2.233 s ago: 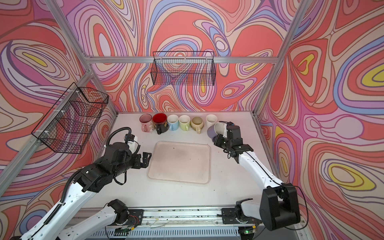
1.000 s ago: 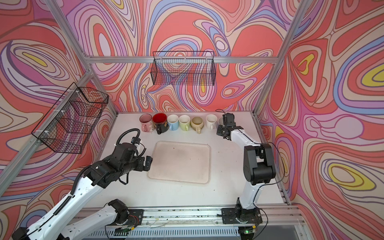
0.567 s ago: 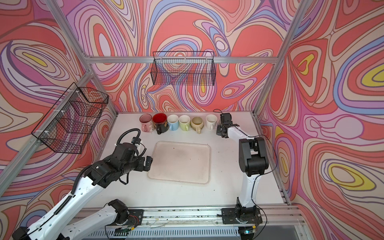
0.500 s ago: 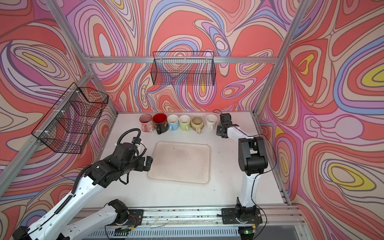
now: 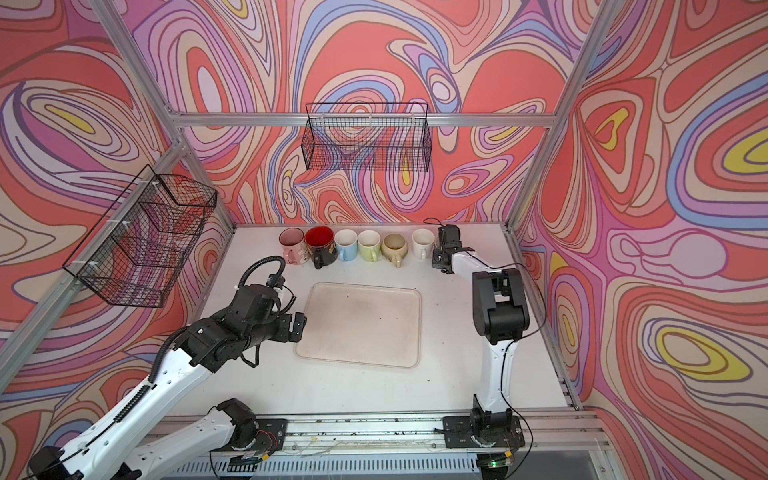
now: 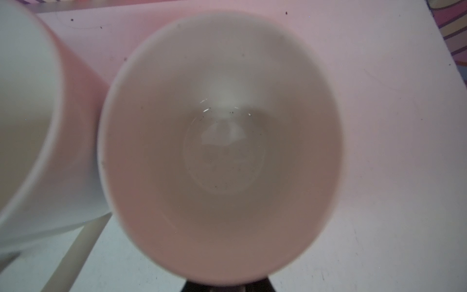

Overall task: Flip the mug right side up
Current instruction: 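Lower the lavender mug upright beside the white mug with the right gripper, then open the right gripper and pull it back from the lavender mug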

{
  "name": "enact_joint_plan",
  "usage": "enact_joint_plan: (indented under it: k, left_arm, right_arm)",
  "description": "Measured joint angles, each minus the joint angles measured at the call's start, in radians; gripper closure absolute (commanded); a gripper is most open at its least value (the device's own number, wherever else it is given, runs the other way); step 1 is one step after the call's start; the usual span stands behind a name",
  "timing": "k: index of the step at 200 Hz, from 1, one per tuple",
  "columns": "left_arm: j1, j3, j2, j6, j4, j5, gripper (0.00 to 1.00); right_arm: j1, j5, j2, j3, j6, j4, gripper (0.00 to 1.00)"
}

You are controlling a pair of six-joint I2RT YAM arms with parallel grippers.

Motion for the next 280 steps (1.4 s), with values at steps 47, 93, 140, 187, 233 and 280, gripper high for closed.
enact_joint_plan:
  k: [47, 93, 140, 187, 233, 280]
  left_arm:
    - [0.000, 0.000, 0.007, 0.002, 0.000, 0.000, 0.00]
    - [0.001, -0.001, 0.007, 0.002, 0.000, 0.000, 0.00]
    - [0.001, -0.001, 0.007, 0.002, 0.000, 0.000, 0.00]
    - [0.001, -0.001, 0.008, 0.002, 0.000, 0.000, 0.00]
    - [0.001, -0.001, 0.009, 0.002, 0.000, -0.008, 0.00]
    - [0.001, -0.002, -0.003, 0.002, -0.001, -0.024, 0.00]
  right_arm:
    - [-0.002, 0.001, 0.026, 0.029, -0.003, 0.013, 0.93]
    - [-0.002, 0.000, 0.027, 0.029, -0.002, 0.014, 0.77]
    - [-0.002, 0.000, 0.027, 0.028, 0.002, 0.014, 0.63]
    - [-0.002, 0.003, 0.024, 0.015, 0.004, 0.014, 0.59]
    - [-0.002, 0.008, -0.032, -0.025, 0.004, 0.011, 0.56]
    - [-0.002, 0.014, -0.219, -0.106, 0.016, 0.010, 0.53]
